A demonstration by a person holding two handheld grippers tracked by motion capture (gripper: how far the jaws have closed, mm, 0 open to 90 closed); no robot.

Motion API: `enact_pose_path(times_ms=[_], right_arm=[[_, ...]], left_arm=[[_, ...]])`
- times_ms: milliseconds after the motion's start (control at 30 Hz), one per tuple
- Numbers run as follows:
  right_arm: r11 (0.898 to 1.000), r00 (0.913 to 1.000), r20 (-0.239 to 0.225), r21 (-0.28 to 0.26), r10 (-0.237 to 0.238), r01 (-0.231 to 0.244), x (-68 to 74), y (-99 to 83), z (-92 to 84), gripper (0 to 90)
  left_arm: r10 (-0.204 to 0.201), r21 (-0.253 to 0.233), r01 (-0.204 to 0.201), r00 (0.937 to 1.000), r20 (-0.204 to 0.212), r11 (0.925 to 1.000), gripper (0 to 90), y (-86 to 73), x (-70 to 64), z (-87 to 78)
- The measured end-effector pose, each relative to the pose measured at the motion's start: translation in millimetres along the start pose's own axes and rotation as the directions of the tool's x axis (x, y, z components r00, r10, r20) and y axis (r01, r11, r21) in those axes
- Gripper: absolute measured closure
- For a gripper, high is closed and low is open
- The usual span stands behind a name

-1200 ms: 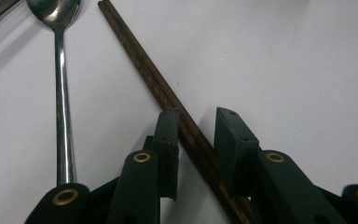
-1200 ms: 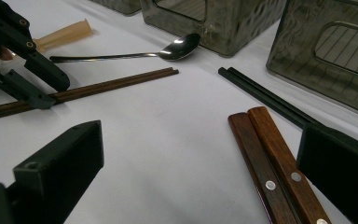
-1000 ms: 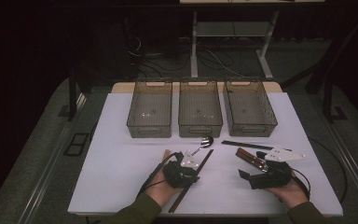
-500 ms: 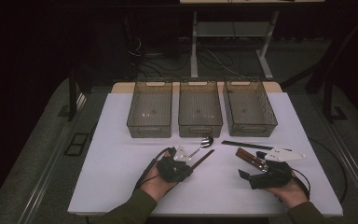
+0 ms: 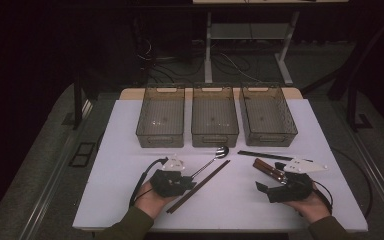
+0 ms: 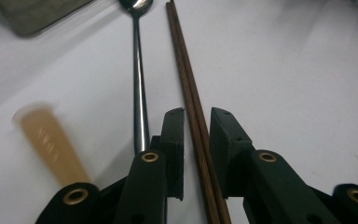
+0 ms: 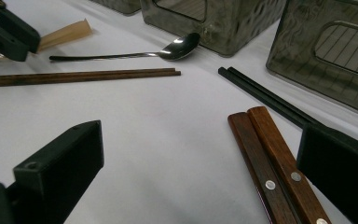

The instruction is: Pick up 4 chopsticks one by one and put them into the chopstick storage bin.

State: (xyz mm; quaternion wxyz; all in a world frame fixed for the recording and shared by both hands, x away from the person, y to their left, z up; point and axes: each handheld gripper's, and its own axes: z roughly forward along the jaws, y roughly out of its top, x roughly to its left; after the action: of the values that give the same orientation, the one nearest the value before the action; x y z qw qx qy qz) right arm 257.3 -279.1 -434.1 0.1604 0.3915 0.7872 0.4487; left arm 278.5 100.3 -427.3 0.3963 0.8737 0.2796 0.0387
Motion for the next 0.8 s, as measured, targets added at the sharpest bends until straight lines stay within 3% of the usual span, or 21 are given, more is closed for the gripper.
enact_pose_path(times_ms=[200, 400, 800], right_arm=[[1.0, 1.0, 0.002, 0.003, 0.002, -0.002, 0.7, 0.0, 0.8, 0.5], [1.0, 1.0, 0.002, 0.003, -0.001, 0.001, 0.9, -0.2, 0.7, 0.5], [1.0, 1.0, 0.001, 0.006, -0.001, 0.001, 1.2, -0.2, 1.0, 0.5]], left_arm=[[-0.008, 0.014, 0.008, 1.0, 0.001, 0.9999, 77.1, -11.4, -7.0, -9.3], [0.013, 0.046, -0.014, 0.9997, 0.021, 0.9988, 80.1, -13.3, -6.8, -2.4], [0.02, 0.081, -0.02, 0.9998, -0.003, 0.9965, 81.8, -14.7, -6.8, 3.5]])
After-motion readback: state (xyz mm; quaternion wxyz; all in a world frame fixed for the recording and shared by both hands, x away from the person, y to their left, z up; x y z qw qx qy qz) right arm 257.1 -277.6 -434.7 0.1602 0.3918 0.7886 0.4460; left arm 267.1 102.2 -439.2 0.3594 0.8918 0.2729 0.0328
